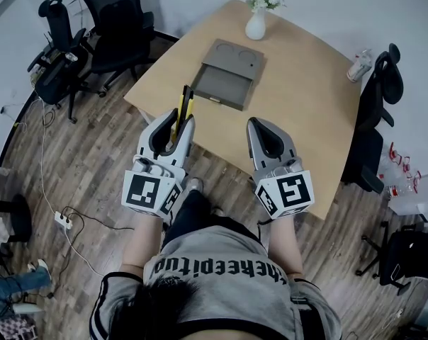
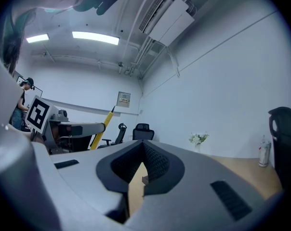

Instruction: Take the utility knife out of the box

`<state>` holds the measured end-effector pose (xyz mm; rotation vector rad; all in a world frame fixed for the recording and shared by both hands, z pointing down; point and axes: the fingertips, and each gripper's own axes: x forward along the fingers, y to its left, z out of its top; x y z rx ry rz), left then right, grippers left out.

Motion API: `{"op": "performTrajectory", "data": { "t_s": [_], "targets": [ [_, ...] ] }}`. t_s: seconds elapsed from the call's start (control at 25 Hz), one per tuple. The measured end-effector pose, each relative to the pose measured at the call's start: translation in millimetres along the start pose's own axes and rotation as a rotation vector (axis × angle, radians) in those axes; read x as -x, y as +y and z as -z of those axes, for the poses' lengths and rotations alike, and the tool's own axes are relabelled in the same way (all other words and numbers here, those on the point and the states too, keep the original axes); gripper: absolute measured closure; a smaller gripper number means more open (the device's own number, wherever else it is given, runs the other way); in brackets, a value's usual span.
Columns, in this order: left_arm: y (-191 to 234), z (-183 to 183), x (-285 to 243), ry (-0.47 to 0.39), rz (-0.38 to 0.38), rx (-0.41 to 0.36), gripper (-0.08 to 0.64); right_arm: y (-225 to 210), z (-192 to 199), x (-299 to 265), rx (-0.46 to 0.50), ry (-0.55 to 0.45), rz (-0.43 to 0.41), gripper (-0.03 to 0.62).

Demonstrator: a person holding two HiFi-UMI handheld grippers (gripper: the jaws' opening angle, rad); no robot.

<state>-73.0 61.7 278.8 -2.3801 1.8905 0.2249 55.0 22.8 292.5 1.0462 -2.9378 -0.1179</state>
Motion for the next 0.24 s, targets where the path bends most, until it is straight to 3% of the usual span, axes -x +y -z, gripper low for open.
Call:
{"op": "performTrajectory", "data": {
  "t_s": [0.24],
  "targets": [
    [-1.2, -1.2, 0.6, -0.001, 0.003, -0.004, 0.434, 0.6, -0.2, 0.8, 0.004, -0.001, -0.001, 0.586]
  ]
}}
